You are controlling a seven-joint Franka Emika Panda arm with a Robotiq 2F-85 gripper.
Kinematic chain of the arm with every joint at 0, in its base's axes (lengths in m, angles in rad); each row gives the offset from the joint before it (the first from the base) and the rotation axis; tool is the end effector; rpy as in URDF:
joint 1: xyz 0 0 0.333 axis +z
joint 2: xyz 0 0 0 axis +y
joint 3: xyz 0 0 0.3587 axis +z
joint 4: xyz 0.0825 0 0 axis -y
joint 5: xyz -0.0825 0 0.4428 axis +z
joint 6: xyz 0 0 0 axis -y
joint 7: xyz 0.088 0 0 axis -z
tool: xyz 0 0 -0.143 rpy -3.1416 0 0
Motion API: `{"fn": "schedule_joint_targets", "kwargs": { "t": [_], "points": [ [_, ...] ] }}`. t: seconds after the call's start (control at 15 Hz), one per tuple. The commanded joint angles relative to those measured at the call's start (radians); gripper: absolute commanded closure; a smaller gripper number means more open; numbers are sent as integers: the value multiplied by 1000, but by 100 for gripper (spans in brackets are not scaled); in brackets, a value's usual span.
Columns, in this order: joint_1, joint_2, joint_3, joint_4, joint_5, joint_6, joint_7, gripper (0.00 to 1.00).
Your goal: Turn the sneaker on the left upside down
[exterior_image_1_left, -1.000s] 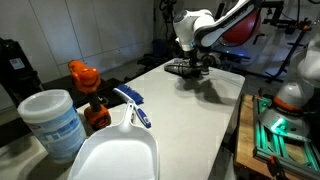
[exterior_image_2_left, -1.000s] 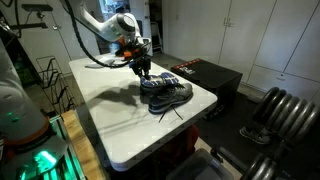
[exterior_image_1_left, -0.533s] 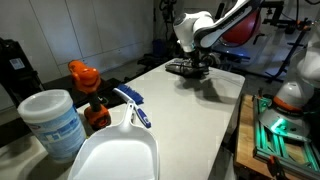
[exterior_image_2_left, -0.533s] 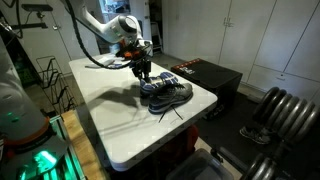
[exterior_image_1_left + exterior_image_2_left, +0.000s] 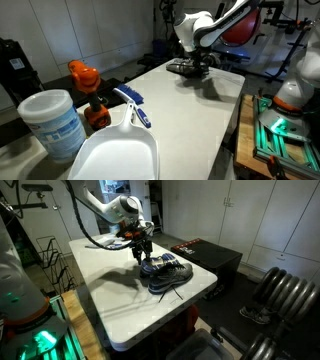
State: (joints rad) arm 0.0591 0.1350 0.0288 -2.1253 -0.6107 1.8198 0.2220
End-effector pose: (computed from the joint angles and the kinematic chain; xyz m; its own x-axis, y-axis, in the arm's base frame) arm 0.5600 -0.0180 0.3085 0.9351 0.0408 -0.3521 0.2351 -0.8149 0.5298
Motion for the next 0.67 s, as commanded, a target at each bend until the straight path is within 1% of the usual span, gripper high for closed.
{"fn": "schedule_joint_targets", "kwargs": {
  "t": [0.0, 0.2, 0.33, 0.6],
  "points": [
    [-5, -33, -7, -7, 17, -40, 2, 0],
    [-6, -77, -9, -16, 18, -66, 10, 0],
    [-10, -128, -8, -30, 32, -81, 14, 0],
    [-32, -252, -19, -74, 84, -53, 19, 0]
  ]
}}
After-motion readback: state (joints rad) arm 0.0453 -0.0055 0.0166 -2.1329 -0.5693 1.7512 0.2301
